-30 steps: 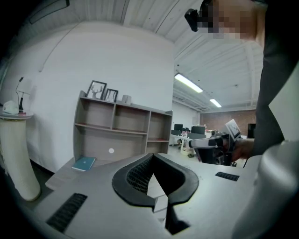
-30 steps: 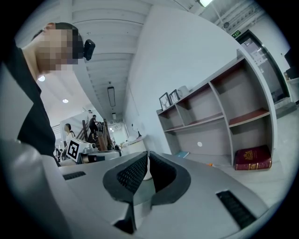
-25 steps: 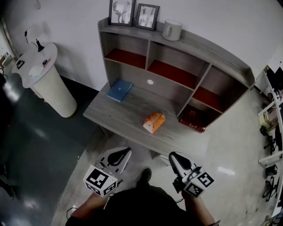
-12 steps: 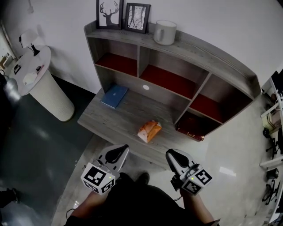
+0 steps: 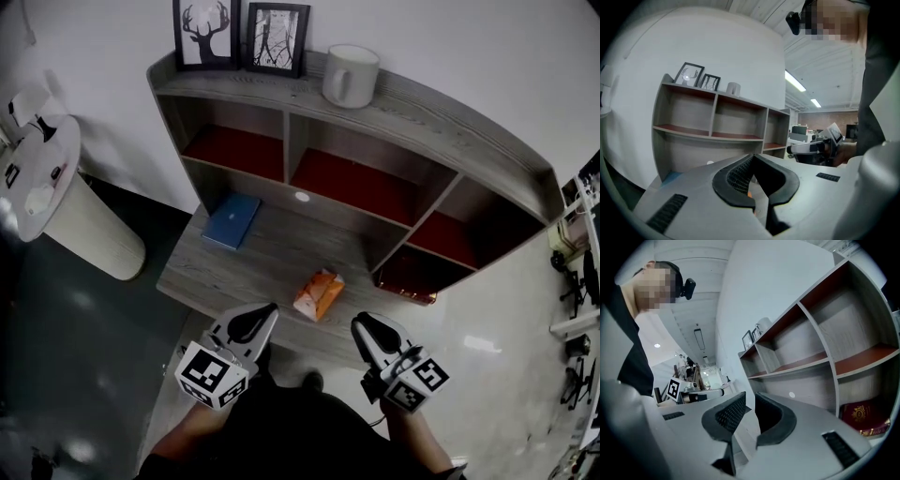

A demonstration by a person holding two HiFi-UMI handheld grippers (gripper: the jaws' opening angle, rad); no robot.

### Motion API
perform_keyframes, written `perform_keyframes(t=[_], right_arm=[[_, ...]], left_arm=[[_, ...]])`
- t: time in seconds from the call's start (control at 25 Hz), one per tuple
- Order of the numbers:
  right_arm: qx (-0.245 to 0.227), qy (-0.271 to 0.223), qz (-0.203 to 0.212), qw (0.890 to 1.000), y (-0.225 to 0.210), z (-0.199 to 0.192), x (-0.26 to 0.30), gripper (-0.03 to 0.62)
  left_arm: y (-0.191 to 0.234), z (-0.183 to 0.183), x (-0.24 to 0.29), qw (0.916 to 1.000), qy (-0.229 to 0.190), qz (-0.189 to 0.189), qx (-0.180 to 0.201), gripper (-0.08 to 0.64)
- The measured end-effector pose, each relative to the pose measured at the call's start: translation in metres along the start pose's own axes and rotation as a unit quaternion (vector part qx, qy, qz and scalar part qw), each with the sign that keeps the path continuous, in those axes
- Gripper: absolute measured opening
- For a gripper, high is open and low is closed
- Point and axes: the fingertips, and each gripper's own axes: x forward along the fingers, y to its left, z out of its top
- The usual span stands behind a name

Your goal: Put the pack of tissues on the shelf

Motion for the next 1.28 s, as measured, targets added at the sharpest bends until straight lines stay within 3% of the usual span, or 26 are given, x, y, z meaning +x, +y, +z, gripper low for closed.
perform_keyframes(t=[0.28, 0.56, 0.76, 1.0, 1.28], right_arm=[[0.02, -0.022, -0.063, 0.998, 0.0, 0.011, 0.069, 0.025], [0.016, -0.01, -0.12, 0.993, -0.017, -0.009, 0.113, 0.064], [0.019, 0.026, -0.139, 0.99, -0.038, -0.042, 0.129, 0.12], [-0.01, 0.077, -0.174, 0.982, -0.076, -0.088, 0.13, 0.167], [-0.007, 0.151, -0.183, 0.971, -0.099, -0.166, 0.137, 0.212]], left_arm=[[0.071, 0.005, 0.018, 0.9976, 0.015, -0.066, 0.012, 0.014], [0.111, -0.007, 0.036, 0.9904, 0.037, -0.132, 0.018, 0.014], [0.122, -0.023, 0.06, 0.9876, 0.041, -0.151, 0.013, 0.014], [0.123, -0.038, 0.086, 0.9865, 0.04, -0.158, -0.018, 0.014], [0.117, -0.081, 0.104, 0.9793, 0.074, -0.188, -0.018, 0.014]])
